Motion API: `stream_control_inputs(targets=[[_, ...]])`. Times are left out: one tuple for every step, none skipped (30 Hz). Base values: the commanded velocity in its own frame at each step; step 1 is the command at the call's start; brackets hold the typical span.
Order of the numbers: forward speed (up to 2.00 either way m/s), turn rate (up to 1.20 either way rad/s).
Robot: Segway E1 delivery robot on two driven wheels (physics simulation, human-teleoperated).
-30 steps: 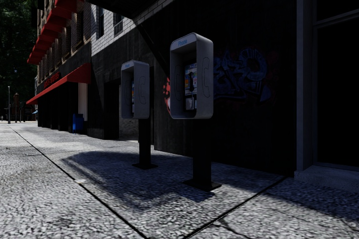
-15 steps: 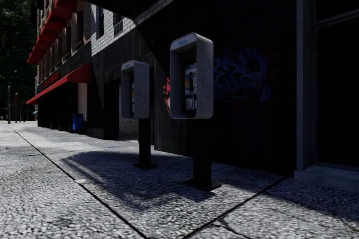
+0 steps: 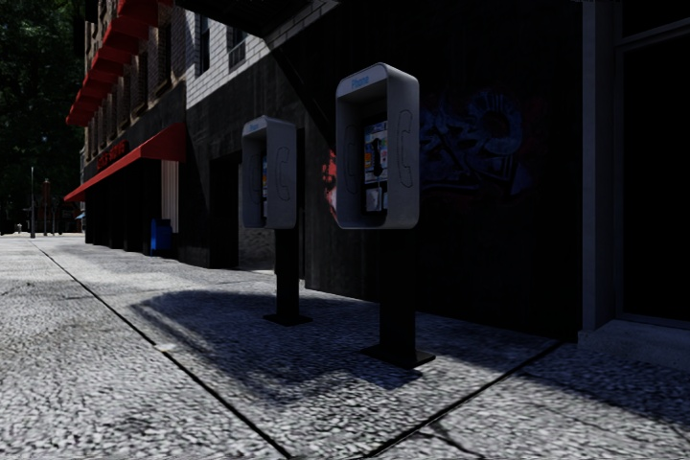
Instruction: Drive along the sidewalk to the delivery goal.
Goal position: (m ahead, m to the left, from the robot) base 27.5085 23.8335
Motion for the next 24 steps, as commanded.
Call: stream_control_inputs(targets=[[0.0, 0.86], [0.0, 0.87], [0.0, 0.88], [0.0, 0.88], [0.0, 0.88], [0.0, 0.88], [0.0, 0.88], [0.0, 0.88], [0.0, 0.88], [0.0, 0.88], [0.0, 0.88], [0.0, 0.86], [0.0, 0.73], [0.0, 0.52], [0.0, 0.52], [0.0, 0.08], [0.0, 0.0], [0.0, 0.0], [0.0, 0.0], [0.0, 0.0], [0.11, 0.0], [0.84, 0.0], [1.18, 0.0], [1.3, 0.0]])
